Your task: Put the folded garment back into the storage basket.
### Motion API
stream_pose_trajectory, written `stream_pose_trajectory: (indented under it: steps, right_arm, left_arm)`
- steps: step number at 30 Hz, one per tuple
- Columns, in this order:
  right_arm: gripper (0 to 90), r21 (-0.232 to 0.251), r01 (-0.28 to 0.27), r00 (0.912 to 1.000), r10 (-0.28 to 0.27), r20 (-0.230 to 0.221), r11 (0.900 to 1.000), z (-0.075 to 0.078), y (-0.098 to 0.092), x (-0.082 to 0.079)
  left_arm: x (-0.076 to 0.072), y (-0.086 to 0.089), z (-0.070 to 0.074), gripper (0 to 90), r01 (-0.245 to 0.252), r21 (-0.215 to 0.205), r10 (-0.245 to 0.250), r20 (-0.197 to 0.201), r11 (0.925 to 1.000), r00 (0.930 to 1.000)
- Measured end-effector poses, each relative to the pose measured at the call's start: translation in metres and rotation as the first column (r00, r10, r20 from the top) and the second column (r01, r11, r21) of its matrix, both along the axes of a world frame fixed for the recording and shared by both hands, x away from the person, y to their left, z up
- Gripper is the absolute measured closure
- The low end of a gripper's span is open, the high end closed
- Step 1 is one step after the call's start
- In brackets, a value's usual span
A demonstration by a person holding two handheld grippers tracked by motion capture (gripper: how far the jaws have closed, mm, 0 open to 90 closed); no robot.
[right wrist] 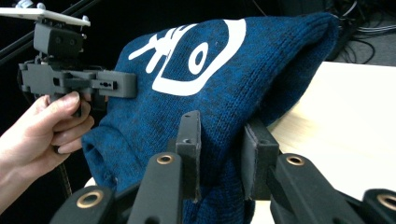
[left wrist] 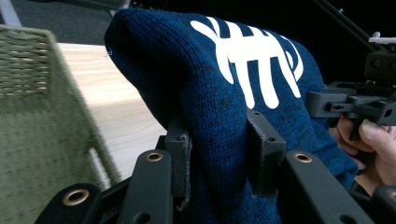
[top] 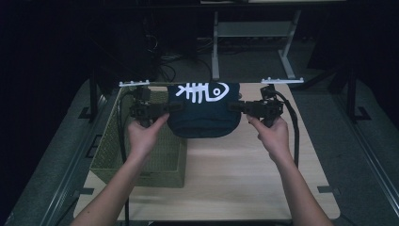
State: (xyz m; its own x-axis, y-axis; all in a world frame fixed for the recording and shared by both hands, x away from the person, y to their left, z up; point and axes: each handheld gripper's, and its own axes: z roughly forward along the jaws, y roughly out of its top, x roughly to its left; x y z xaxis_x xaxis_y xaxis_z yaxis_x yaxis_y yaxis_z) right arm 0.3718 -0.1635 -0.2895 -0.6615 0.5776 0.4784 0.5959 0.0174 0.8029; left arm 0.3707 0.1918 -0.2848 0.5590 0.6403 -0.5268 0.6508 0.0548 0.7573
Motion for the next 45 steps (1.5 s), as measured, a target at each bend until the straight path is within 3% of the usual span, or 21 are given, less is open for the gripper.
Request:
stream_pose_trajectory:
  steps: [4, 16, 23, 31, 45]
  right_arm:
    - [71.2, 0.004, -0.018, 0.9998, 0.018, 0.007, 1.000, 0.004, 0.017, 0.005]
    - [71.1, -0.001, -0.053, 0.9985, 0.053, 0.015, 0.999, 0.014, 0.066, 0.015]
    - [71.1, -0.007, -0.079, 0.9968, 0.079, 0.009, 0.997, 0.010, 0.093, 0.020]
    - [71.1, -0.022, -0.101, 0.9948, 0.101, -0.014, 0.995, -0.002, 0.116, 0.026]
    - [71.1, -0.046, -0.125, 0.9911, 0.123, -0.051, 0.991, -0.020, 0.145, 0.035]
  left_arm:
    - [-0.001, 0.021, 0.006, 65.7, -0.025, 0.006, 0.025, 0.005, 0.9997, 0.9997]
    - [-0.006, 0.063, 0.009, 64.6, -0.086, 0.008, 0.086, 0.006, 0.9963, 0.9963]
    - [-0.011, 0.087, 0.008, 64.9, -0.116, 0.028, 0.116, 0.003, 0.9929, 0.9933]
    - [-0.012, 0.110, -0.002, 64.8, -0.144, 0.043, 0.145, -0.017, 0.9887, 0.9893]
    - [-0.009, 0.129, -0.026, 64.4, -0.184, 0.072, 0.189, -0.065, 0.9802, 0.9798]
